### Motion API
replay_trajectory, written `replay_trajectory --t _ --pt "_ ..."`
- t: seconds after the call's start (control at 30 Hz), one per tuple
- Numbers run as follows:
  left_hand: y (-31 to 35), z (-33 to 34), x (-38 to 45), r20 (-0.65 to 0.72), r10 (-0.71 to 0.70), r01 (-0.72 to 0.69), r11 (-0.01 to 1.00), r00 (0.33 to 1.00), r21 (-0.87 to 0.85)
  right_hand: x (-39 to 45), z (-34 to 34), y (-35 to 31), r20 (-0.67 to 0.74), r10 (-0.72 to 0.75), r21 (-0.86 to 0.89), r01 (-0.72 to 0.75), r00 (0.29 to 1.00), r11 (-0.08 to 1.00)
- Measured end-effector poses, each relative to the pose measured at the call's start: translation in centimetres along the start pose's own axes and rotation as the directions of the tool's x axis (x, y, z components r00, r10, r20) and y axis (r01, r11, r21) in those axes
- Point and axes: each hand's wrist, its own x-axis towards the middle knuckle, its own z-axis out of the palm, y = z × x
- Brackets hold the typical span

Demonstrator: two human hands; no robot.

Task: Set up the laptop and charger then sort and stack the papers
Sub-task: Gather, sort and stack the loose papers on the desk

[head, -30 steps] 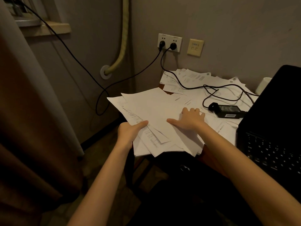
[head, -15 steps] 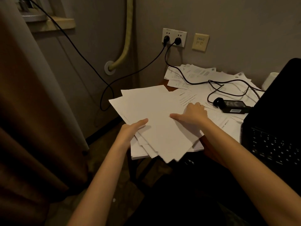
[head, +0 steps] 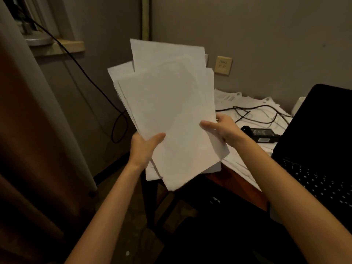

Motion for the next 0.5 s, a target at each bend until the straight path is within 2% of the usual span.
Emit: replay_trajectory --t 0.1,0.2,0.33,0.43,0.5 --pt "2.3 1.9 2.4 -0.063 0.115 -0.113 0.993 0.991 0.037 0.3 -0.4 -2.2 -0.223 -0.239 0.113 0.268 0.945 0.957" --pt "3.6 3.8 4.2 -0.117 0.158 -0.155 0.987 0.980 0.030 0.1 -0.4 -3.2 -0.338 -0.334 0.120 0.392 0.880 0.912" --pt "3.4 5.2 4.8 -0.167 0.126 -0.106 0.987 0.978 0.123 -0.5 -0.8 -2.6 -0.413 -0.286 0.148 0.374 0.865 0.916" --pt "3.1 5.4 4.4 -0.149 0.110 -0.078 0.975 0.983 0.208 -1.2 -1.0 -1.4 -0.360 -0.228 0.142 0.295 0.905 0.945" --pt "3.3 5.2 4.3 -0.150 0.122 -0.094 0.979 0.981 0.180 -1.7 -1.0 -0.8 -0.317 -0.222 0.209 0.297 0.922 0.932"
